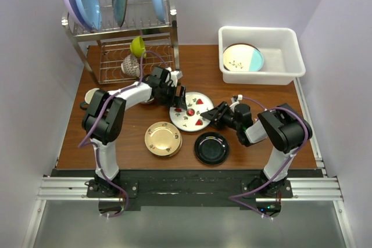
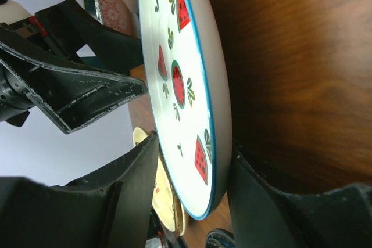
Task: Place the plates into the plastic bin on the countertop
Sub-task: Pick up the plate at the center of the board.
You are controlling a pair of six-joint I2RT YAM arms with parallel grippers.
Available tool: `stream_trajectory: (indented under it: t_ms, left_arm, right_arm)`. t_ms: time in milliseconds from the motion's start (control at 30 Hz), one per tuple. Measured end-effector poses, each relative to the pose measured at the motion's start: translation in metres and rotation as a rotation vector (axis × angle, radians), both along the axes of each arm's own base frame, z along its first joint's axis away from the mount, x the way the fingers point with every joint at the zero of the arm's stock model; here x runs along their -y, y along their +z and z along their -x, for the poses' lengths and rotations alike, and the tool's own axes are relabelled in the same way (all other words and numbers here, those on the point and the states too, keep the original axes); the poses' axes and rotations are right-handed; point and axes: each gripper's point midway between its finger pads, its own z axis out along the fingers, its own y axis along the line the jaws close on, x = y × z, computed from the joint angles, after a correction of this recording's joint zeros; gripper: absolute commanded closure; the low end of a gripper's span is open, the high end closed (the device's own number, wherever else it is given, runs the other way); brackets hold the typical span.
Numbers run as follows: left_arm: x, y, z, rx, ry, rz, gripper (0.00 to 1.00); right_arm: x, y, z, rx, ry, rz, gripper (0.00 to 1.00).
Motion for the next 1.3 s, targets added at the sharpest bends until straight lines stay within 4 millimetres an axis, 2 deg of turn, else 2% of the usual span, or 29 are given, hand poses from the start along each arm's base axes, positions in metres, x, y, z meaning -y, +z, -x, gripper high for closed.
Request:
stream_trajectory:
  t_ms: [200, 333, 633, 933, 1300]
  left_arm:
    - [0.003, 0.0, 0.003, -0.004, -0.009, -0.002, 0.11]
    - [0.007, 0.0, 0.006, -0.008, -0.018, -0.001, 0.11]
    - [0.016, 0.0, 0.015, -0.022, -0.035, 0.003, 0.11]
    - [0.017, 0.003, 0.021, -0.034, -0.043, -0.003, 0.11]
    - [0.021, 0.025, 0.029, 0.007, -0.071, -0.012, 0.04]
  right_arm:
    - [0.0, -0.005, -0.001, -0.016, 0.001, 0.023, 0.6]
    - [0.001, -0.006, -0.001, -0.018, 0.001, 0.028, 0.7]
    - [0.002, -0.004, -0.001, -0.019, 0.001, 0.038, 0.78]
    - [0.004, 0.01, 0.003, 0.006, 0.026, 0.088, 1.0]
    - [0.01, 0.04, 0.007, 0.058, 0.055, 0.186, 1.0]
